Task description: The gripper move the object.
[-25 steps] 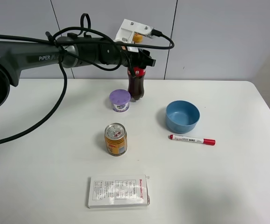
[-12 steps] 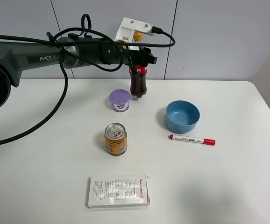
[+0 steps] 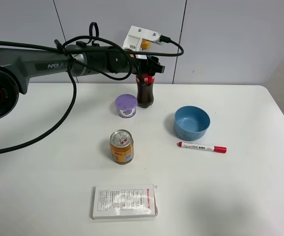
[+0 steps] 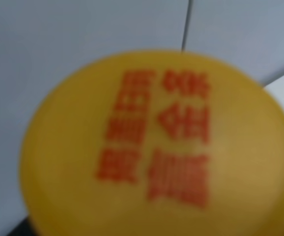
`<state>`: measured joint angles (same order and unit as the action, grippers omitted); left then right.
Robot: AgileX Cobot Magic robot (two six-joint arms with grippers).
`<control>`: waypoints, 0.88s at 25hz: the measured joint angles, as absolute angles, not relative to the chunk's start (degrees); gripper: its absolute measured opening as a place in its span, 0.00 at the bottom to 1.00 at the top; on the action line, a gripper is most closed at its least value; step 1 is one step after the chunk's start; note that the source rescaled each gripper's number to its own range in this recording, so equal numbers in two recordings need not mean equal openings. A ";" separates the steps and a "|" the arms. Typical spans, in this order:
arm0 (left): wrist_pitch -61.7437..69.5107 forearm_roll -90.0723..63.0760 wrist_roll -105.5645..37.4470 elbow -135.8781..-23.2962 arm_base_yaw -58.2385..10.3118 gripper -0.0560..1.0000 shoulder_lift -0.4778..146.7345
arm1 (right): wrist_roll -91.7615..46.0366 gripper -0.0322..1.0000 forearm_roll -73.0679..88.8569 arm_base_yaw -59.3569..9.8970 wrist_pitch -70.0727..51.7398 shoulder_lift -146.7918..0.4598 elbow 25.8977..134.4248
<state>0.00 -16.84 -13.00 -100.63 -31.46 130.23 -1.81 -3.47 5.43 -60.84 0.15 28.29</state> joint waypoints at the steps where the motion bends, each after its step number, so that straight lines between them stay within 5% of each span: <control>1: 0.00 -16.84 -13.00 -100.63 -31.46 0.05 130.23 | -1.81 1.00 -3.47 5.43 -60.84 0.15 28.29; 11: -2.81 -16.84 -13.00 -100.63 -31.59 0.05 130.23 | -1.81 1.00 -3.47 5.43 -60.84 0.15 28.29; 13: -4.44 -17.26 -12.38 -100.70 -31.65 0.21 130.23 | -1.81 1.00 -3.47 5.43 -60.84 0.15 28.29; 15: -6.69 -17.76 -10.86 -101.19 -31.65 0.58 129.87 | -1.81 1.00 -3.47 5.43 -60.84 0.15 28.29; 17: -7.67 -18.04 -9.70 -101.30 -31.69 0.80 129.58 | -1.81 1.00 -3.47 5.43 -60.84 0.15 28.29; 22: -7.92 -18.11 -9.13 -101.30 -31.89 0.91 129.55 | -1.81 1.00 -3.47 5.43 -60.84 0.15 28.29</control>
<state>-7.92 -18.11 -9.13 -101.30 -31.89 129.55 -1.81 -3.47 5.43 -60.84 0.15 28.29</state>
